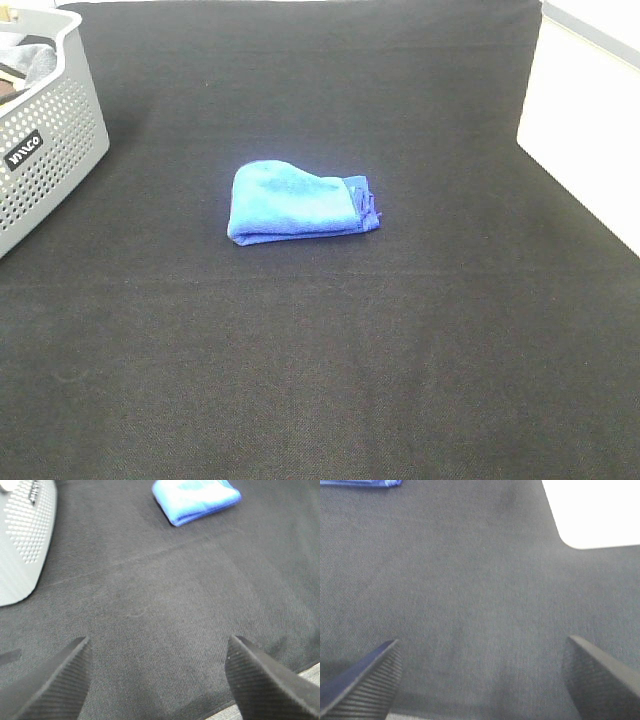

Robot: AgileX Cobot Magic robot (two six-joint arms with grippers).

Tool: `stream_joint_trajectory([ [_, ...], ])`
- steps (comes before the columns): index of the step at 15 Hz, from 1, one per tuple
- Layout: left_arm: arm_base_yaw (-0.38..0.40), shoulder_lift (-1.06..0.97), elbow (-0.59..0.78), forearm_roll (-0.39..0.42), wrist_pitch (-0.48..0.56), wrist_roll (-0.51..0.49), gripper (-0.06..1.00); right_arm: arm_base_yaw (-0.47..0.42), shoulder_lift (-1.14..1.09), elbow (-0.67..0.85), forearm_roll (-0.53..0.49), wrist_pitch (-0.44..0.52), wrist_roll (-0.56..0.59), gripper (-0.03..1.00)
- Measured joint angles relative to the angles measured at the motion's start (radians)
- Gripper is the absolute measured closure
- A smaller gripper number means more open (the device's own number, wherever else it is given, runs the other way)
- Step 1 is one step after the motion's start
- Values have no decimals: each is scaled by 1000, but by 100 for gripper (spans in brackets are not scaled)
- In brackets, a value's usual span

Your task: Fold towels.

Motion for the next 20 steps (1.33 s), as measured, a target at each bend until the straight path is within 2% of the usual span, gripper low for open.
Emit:
stream_joint_trajectory([
  [7,0,0,0,21,-6,2,24,0,0,0,0,-3,0,15],
  [11,0,0,0,76,-6,-65,24,0,0,0,0,-3,0,15],
  [18,0,0,0,84,-8,-72,24,0,0,0,0,-3,0,15],
  [20,28,0,0,84,-8,-72,24,-32,0,0,0,-3,0,15],
])
